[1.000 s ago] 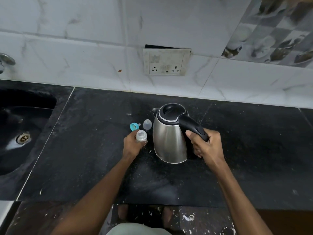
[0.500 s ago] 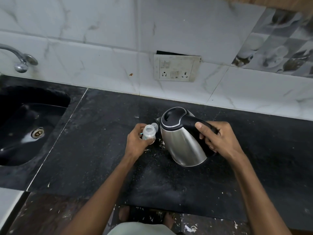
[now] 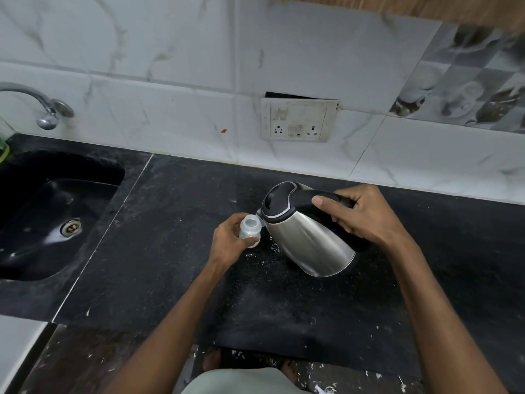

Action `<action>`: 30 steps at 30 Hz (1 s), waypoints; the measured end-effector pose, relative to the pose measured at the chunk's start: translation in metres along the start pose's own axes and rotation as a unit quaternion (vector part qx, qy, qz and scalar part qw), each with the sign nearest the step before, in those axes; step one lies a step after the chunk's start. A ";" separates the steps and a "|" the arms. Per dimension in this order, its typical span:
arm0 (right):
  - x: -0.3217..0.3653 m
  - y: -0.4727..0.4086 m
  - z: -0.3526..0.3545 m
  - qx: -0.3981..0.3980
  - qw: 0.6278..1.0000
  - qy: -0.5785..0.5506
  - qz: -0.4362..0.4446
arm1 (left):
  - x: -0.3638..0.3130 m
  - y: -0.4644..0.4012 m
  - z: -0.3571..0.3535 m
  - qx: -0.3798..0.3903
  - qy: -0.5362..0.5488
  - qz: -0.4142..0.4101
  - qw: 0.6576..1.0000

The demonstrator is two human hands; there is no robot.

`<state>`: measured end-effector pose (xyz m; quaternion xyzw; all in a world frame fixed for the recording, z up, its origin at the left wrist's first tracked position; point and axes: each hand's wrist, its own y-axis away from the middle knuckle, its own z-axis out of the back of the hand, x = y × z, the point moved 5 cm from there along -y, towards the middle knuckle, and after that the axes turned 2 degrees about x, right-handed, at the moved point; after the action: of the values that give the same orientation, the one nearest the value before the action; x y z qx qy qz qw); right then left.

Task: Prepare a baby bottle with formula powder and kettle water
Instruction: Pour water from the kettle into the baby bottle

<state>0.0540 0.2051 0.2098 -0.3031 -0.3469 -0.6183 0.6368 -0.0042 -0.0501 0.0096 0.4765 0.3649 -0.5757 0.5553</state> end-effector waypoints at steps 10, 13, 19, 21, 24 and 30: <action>0.018 -0.009 -0.006 0.037 0.998 0.034 -0.044 | -0.001 0.006 0.003 0.004 0.022 -0.005 1.000; 0.026 -0.012 -0.007 0.043 0.997 0.050 -0.042 | -0.004 0.007 0.002 0.004 0.025 -0.003 1.000; 0.035 -0.016 -0.006 0.059 0.994 0.082 -0.045 | -0.004 0.007 0.001 0.007 0.026 -0.011 1.000; 0.037 -0.017 -0.006 0.062 0.993 0.092 -0.046 | -0.003 0.007 0.001 0.009 0.025 -0.011 1.000; 0.039 -0.019 -0.006 0.065 0.993 0.092 -0.048 | -0.002 0.007 0.000 0.012 0.027 -0.009 1.000; 0.045 -0.021 -0.006 0.068 0.991 0.109 -0.041 | 0.003 0.007 0.000 0.010 0.024 -0.004 1.000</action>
<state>0.0332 0.1736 0.2421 -0.1753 -0.3286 -0.6484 0.6639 0.0030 -0.0520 0.0078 0.4944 0.3744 -0.5697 0.5393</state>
